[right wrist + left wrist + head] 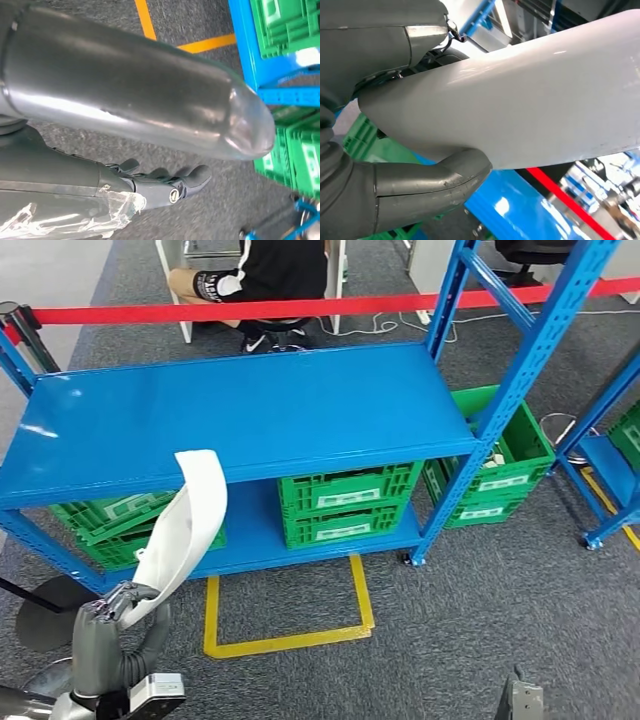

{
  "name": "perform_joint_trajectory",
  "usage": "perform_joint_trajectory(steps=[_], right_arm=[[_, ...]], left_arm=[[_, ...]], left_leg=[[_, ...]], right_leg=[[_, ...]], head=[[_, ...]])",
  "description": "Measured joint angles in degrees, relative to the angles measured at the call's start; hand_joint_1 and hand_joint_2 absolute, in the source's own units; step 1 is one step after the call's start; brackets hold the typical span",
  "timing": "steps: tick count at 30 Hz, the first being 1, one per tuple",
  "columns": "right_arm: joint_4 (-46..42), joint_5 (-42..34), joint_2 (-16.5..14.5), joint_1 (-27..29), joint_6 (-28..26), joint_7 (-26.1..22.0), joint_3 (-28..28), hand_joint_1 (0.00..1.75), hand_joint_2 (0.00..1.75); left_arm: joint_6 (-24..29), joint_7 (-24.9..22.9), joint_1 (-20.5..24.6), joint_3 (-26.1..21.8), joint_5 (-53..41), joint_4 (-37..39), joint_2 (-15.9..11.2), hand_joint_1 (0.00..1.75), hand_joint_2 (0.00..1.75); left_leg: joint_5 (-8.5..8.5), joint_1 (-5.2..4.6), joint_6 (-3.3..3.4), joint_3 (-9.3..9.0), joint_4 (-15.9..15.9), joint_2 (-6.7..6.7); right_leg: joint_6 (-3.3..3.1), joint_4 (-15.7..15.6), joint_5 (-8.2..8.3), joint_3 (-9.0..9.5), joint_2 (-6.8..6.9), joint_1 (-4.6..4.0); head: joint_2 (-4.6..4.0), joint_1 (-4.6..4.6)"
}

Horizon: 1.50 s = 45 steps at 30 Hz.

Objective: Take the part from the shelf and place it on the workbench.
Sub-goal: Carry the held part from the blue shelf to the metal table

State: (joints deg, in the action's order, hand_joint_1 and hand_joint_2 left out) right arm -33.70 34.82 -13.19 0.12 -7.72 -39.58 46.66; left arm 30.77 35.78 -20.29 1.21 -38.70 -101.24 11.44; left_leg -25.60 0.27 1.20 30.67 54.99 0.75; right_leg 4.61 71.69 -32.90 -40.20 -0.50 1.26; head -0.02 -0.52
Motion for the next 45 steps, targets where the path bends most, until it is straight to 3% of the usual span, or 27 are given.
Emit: perform_joint_trajectory(steps=[2, 3, 4, 6, 8, 10, 11, 13, 15, 16, 17, 18, 20, 22, 23, 25, 27, 29, 31, 32, 33, 35, 37, 40, 42, 44, 45], right_arm=[[-0.09, 0.0, -0.02, 0.07, 0.0, 0.0, 0.34, 0.0, 0.0], [-0.1, 0.01, -0.02, 0.1, 0.0, 0.0, 0.49, 0.0, 0.0], [-0.17, 0.01, -0.03, 0.07, 0.0, 0.0, 0.61, 0.0, 0.0], [-0.46, 0.04, -0.09, -0.29, 0.0, 0.0, 0.72, 0.0, 0.0], [-0.72, 0.07, -0.16, -0.58, 0.01, 0.0, 0.79, 0.0, 0.0], [-0.84, 0.15, -0.26, -0.32, 0.02, 0.0, 1.04, 0.0, 0.0], [-0.99, 0.32, -0.32, -0.14, 0.1, 0.0, 1.26, 0.0, 0.0], [-1.5, 0.87, -0.54, 0.04, 0.46, 0.0, 1.69, 0.0, 0.0], [-2.16, 1.72, -0.82, 0.14, 1.04, 0.02, 2.2, 0.0, 0.0], [-2.42, 2.17, -1.01, 0.27, 1.26, 0.03, 2.5, 0.0, 0.0], [-2.62, 2.62, -1.19, 0.43, 1.37, 0.04, 2.82, 0.0, 0.0], [-2.77, 3.03, -1.37, 0.58, 1.4, 0.04, 3.15, 0.0, 0.0], [-2.93, 3.84, -1.72, 0.74, 1.4, 0.04, 3.78, 0.0, 0.0], [-3.08, 4.43, -2.02, 0.74, 1.44, 0.03, 4.3, 0.0, 0.0], [-3.15, 4.63, -2.13, 0.79, 1.46, 0.03, 4.63, 0.0, 0.0], [-3.23, 5.04, -2.26, 1.1, 1.45, 0.04, 5.58, 0.0, 0.0], [-3.25, 5.26, -2.4, 1.39, 1.39, 0.06, 6.52, 0.0, 0.0], [-3.26, 5.37, -2.52, 1.33, 1.36, 0.07, 7.05, 0.0, 0.0], [-3.26, 5.53, -2.56, 1.26, 1.38, 0.08, 7.5, 0.0, 0.0], [-3.26, 5.68, -2.57, 1.29, 1.42, 0.08, 7.77, 0.0, 0.0], [-3.26, 5.84, -2.59, 1.34, 1.46, 0.09, 8.04, 0.0, 0.0], [-3.27, 6.15, -2.75, 1.3, 1.56, 0.09, 8.44, 0.0, 0.0], [-3.32, 6.46, -3.2, 1.09, 1.59, 0.07, 8.72, 0.0, 0.0], [-3.41, 7.19, -3.93, 1.12, 1.34, 0.02, 9.46, 0.0, 0.0], [-3.48, 7.67, -4.46, 1.02, 0.87, 0.01, 9.77, 0.0, 0.0], [-3.56, 7.9, -5.06, 0.61, 0.32, 0.0, 9.84, 0.0, 0.0], [-3.59, 7.85, -5.31, 0.46, 0.09, 0.0, 9.84, 0.0, 0.0]], left_arm=[[0.01, 0.0, 0.21, -0.17, 0.07, 0.34, 0.1, 1.75, 1.75], [0.02, 0.0, 0.29, -0.27, 0.1, 0.48, 0.16, 1.75, 1.75], [0.02, 0.01, 0.35, -0.37, 0.12, 0.59, 0.21, 1.75, 1.75], [0.07, 0.04, 0.43, -0.55, 0.13, 0.72, 0.32, 1.75, 1.75], [0.12, 0.13, 0.59, -0.64, 0.15, 0.79, 0.44, 1.75, 1.75], [0.15, 0.28, 0.8, -0.66, 0.38, 0.94, 0.51, 1.75, 1.75], [0.19, 0.38, 0.85, -0.66, 0.55, 1.06, 0.53, 1.75, 1.75], [0.22, 0.49, 0.96, -0.67, 0.85, 1.38, 0.49, 1.75, 1.75], [0.21, 0.5, 1.19, -0.66, 1.01, 1.8, 0.4, 1.75, 1.75], [0.21, 0.5, 1.34, -0.64, 1.07, 2.02, 0.35, 1.75, 1.75], [0.21, 0.5, 1.49, -0.63, 1.09, 2.24, 0.32, 1.75, 1.75], [0.27, 0.5, 1.65, -0.6, 1.04, 2.45, 0.29, 1.75, 1.75], [0.49, 0.48, 2.01, -0.51, 0.74, 2.85, 0.23, 1.75, 1.75], [0.63, 0.31, 2.46, -0.42, 0.78, 3.24, 0.15, 1.75, 1.75], [0.62, 0.12, 2.72, -0.4, 0.96, 3.52, 0.09, 1.75, 1.75], [0.31, -0.36, 3.37, -0.39, 1.39, 4.39, -0.04, 1.75, 1.75], [-0.2, -0.69, 3.87, -0.43, 1.86, 5.4, -0.18, 1.75, 1.75], [-0.45, -0.79, 4.05, -0.54, 2.18, 6.22, -0.34, 1.75, 1.75], [-0.79, -0.96, 4.11, -0.65, 2.47, 7.03, -0.54, 1.75, 1.75], [-1.08, -1.06, 4.16, -0.69, 2.74, 7.44, -0.62, 1.75, 1.75], [-1.43, -1.14, 4.24, -0.75, 3.07, 7.86, -0.71, 1.75, 1.75], [-2.01, -1.1, 4.49, -0.9, 3.67, 8.58, -0.89, 1.75, 1.75], [-2.5, -0.68, 4.88, -1.19, 4.23, 9.18, -1.13, 1.75, 1.75], [-3.45, 0.42, 5.58, -1.89, 5.05, 10.1, -1.51, 1.75, 1.75], [-4.09, 1.05, 5.95, -2.57, 5.74, 10.65, -1.82, 1.75, 1.75], [-4.87, 1.55, 6.12, -3.47, 6.39, 11.19, -2.13, 1.75, 1.75], [-5.26, 1.69, 6.16, -3.97, 6.64, 11.5, -2.21, 1.75, 1.75]], left_leg=[[0.98, -0.31, 0.05, 1.41, 0.22, 1.36], [1.46, -0.41, -0.01, 2.1, 0.33, 1.96], [1.93, -0.51, -0.15, 2.61, 0.45, 2.52], [2.84, -0.74, -0.62, 3.16, 0.6, 3.6], [3.83, -0.76, -1.11, 3.29, 0.57, 4.75], [4.08, -0.53, -1.7, 3.64, 0.65, 5.05], [2.72, -0.39, -2.07, 4.06, 1.48, 4.17], [-2.86, -0.2, -2.63, 5.52, 6.29, 1.46], [-7.77, -0.24, -2.69, 7.03, 13.72, 0.08], [-8.23, -0.3, -2.58, 7.12, 16.24, -0.15], [-7.32, -0.37, -2.39, 6.45, 17.01, -0.3], [-5.52, -0.43, -2.1, 4.79, 15.58, -0.62], [-2.91, -0.53, -1.35, -0.5, 8.51, -2.65], [-3.64, -0.42, -0.91, -5.16, 1.12, -4.72], [-4.31, -0.45, -0.8, -6.18, -0.77, -4.98], [-4.2, -0.41, -0.4, -6.17, -1.63, -3.94], [-3.35, -0.28, 0.34, -5.64, -1.7, -2.54], [-2.58, -0.23, 0.64, -4.83, -1.67, -1.01], [-1.94, -0.2, 0.45, -3.94, -1.58, 0.71], [-1.69, -0.17, 0.28, -3.59, -1.51, 1.5], [-1.51, -0.09, 0.08, -3.3, -1.42, 2.28], [-1.37, 0.03, -0.48, -3.0, -1.15, 3.58], [-1.41, -0.2, -1.2, -2.71, -0.63, 4.67], [-1.4, -0.27, -2.13, -2.39, -0.22, 5.61], [-3.15, 0.03, -2.68, -1.5, 1.7, 3.69], [-7.15, 0.12, -2.81, 1.48, 8.18, 0.84], [-9.06, 0.1, -2.7, 3.46, 12.38, 0.15]], right_leg=[[-0.08, 2.39, 1.49, 1.29, 0.18, -0.06], [-0.22, 0.59, 3.32, 3.39, 0.48, -0.13], [-0.39, -3.0, 4.52, 6.48, 1.41, -0.23], [-0.84, -12.08, 3.96, 13.18, 3.67, -0.72], [-1.44, -16.71, 2.75, 15.46, 4.2, -1.23], [-2.44, -16.89, 3.58, 14.04, 3.17, -1.29], [-3.0, -16.88, 4.17, 13.33, 2.67, -1.25], [-3.91, -16.88, 5.75, 11.81, 1.6, -1.12], [-4.24, -16.73, 7.42, 9.88, 0.24, -1.22], [-4.25, -16.59, 8.21, 8.76, -0.49, -1.29], [-4.2, -16.42, 8.92, 7.67, -1.17, -1.36], [-4.13, -16.22, 9.61, 6.62, -1.88, -1.4], [-3.9, -15.86, 10.85, 4.88, -3.22, -1.47], [-3.53, -15.51, 12.02, 3.66, -4.5, -1.62], [-3.26, -15.48, 12.58, 3.28, -5.08, -1.65], [-2.68, -15.47, 13.36, 2.69, -5.67, -1.57], [-2.07, -13.05, 11.43, 1.32, -3.59, -1.46], [-1.35, -5.91, 6.68, -1.37, -0.8, -1.21], [-0.65, 0.84, 3.14, -3.02, 0.07, -0.75], [-0.41, 1.35, 2.85, -2.31, 0.26, -0.52], [-0.18, -0.53, 3.48, -0.33, 0.55, -0.3], [0.26, -8.71, 5.62, 5.63, 2.32, -0.1], [-0.24, -14.24, 6.59, 9.19, 3.62, -0.17], [-2.03, -14.52, 6.71, 8.79, 2.49, -0.43], [-3.01, -14.44, 7.11, 8.24, 1.44, -0.49], [-3.82, -14.47, 7.61, 7.56, 0.23, -0.61], [-4.11, -14.46, 7.83, 7.18, -0.46, -0.73]], head=[[0.0, -0.01], [0.0, -0.01], [0.0, -0.01], [0.0, 0.0], [0.0, -0.03], [0.0, -0.06], [0.0, -0.03], [0.0, 0.05], [0.0, 0.07], [0.0, 0.06], [0.0, 0.05], [0.0, 0.06], [0.0, 0.05], [0.0, 0.02], [0.0, 0.01], [0.0, 0.02], [0.0, -0.31], [0.0, -0.68], [0.0, -0.71], [0.0, -0.7], [0.0, -0.69], [0.0, -0.75], [0.0, -0.79], [0.0, -0.63], [0.0, -0.6], [0.0, -0.45], [0.0, -0.4]])
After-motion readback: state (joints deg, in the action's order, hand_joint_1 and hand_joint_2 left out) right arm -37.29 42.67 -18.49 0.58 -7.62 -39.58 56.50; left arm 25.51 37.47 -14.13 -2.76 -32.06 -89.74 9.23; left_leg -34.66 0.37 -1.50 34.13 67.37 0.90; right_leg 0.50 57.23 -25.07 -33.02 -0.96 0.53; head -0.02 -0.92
